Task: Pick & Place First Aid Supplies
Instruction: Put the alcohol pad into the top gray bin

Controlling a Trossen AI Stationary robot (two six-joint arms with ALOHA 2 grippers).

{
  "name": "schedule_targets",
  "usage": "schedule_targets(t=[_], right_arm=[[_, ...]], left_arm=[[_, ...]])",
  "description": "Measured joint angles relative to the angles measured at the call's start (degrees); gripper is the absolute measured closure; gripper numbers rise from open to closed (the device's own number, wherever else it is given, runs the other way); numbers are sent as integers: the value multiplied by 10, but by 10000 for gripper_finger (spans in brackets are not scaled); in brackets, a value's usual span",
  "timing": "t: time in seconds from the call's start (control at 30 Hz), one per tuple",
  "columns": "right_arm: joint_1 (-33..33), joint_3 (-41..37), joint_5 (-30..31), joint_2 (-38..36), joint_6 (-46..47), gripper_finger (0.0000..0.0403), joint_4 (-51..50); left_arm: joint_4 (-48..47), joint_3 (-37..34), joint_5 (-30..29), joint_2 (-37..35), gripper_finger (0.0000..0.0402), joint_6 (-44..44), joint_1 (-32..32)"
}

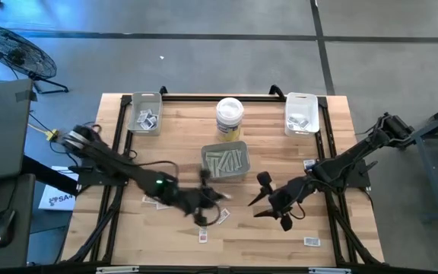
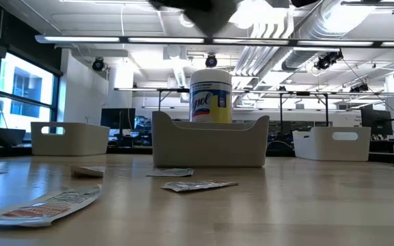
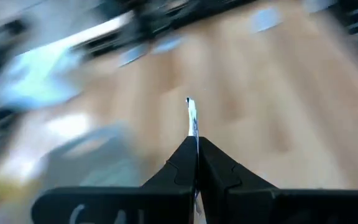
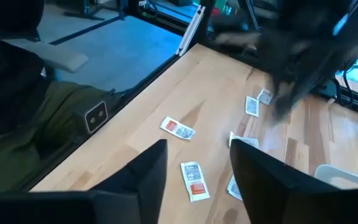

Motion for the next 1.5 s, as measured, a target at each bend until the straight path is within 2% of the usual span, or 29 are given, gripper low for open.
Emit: schedule_targets(t=[0.1,0.17,0.23,0.33,0.4,0.47,0.57,0.7,0.87,1.07,1.27,1.5], right_arm=[[-3,0,-1,0,3,215,-2],[-3,0,-1,0,2,211,-2],[-3,0,-2,0,0,211,-2],[-3,0,-3,0,-2,210,-2],[-3,0,-3,0,-10,210,-1],[-3,0,-3,0,-12,210,0],[-3,0,-3,0,-12,210,0],[-3,0,-3,0,-10,210,0],[-3,0,-3,0,3,210,0],[-3,0,6,0,1,210,11],[-16,0,39,0,-28,210,74],[-87,0,-11,0,-79,210,104]], left_arm=[[-169,0,-157,-57,401,-108,-14],[-311,0,-223,-90,401,-233,-8],[-458,0,-243,-114,401,-374,19],[-655,-12,-244,-133,401,-581,79],[-734,-25,-233,-135,401,-666,139],[-780,-42,-204,-133,401,-706,212],[-758,-70,-155,-134,401,-680,337],[-656,-105,-122,-133,401,-556,488],[-546,-115,-84,-133,401,-438,625],[-506,-115,-56,-133,401,-386,699],[-493,-115,29,-132,401,-360,772],[-462,-112,42,-114,401,-354,776]])
